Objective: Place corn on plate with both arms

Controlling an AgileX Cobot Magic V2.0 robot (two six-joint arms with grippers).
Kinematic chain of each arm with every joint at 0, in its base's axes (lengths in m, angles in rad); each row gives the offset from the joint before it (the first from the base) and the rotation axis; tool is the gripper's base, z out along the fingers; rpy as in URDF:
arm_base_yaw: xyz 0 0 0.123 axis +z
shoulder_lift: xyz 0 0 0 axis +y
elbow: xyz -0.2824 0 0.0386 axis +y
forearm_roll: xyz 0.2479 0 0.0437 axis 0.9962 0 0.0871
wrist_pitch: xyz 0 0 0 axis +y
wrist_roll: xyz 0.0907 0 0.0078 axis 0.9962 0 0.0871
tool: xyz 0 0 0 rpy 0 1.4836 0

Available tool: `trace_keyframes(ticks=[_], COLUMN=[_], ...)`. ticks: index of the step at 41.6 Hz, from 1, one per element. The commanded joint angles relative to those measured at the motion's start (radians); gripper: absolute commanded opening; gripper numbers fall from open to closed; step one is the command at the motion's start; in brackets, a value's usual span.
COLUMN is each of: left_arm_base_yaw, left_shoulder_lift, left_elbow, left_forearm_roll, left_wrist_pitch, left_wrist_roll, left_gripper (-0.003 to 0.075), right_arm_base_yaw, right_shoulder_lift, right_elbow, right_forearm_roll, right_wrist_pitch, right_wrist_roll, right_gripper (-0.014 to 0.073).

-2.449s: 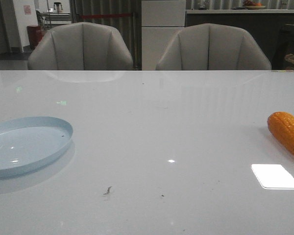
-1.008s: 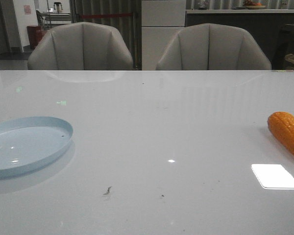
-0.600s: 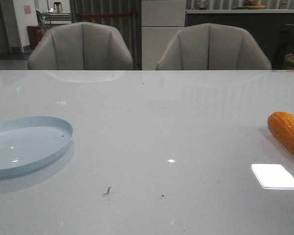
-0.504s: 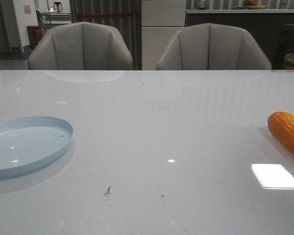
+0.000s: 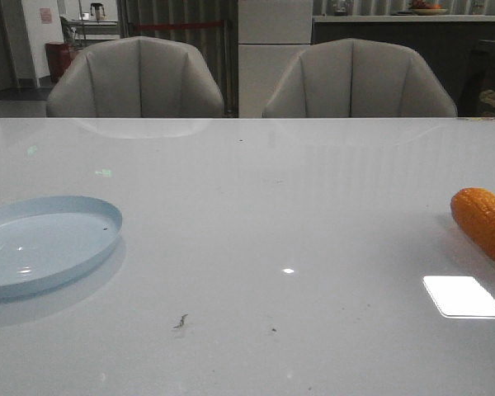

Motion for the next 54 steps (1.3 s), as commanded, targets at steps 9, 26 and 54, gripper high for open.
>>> trace_keyframes(ticks=[9, 26, 54], left_arm_base_yaw=[0.001, 0.001, 0.001], left_shoulder_lift=[0.126, 0.542, 0.867], left_elbow=[-0.231, -0.639, -0.826], left_forearm_roll=[-0.013, -0.015, 0.052], left_wrist_pitch=[0.274, 0.612, 0.692], left_wrist_roll=[-0.011, -0.013, -0.013], left_gripper=[0.0501, 0.0493, 0.0493], right_arm_base_yaw=[-0.001, -0.001, -0.001], right_shoulder_lift=[0.108, 0.108, 0.108], right_elbow=[-0.034, -0.034, -0.034], right_forearm_roll=[0.010, 0.010, 0.010], right_wrist_pitch=[-0.066, -0.060, -0.032], right_wrist_roll=[0.002, 0.002, 0.002], right_gripper=[0.0468, 0.0468, 0.0468])
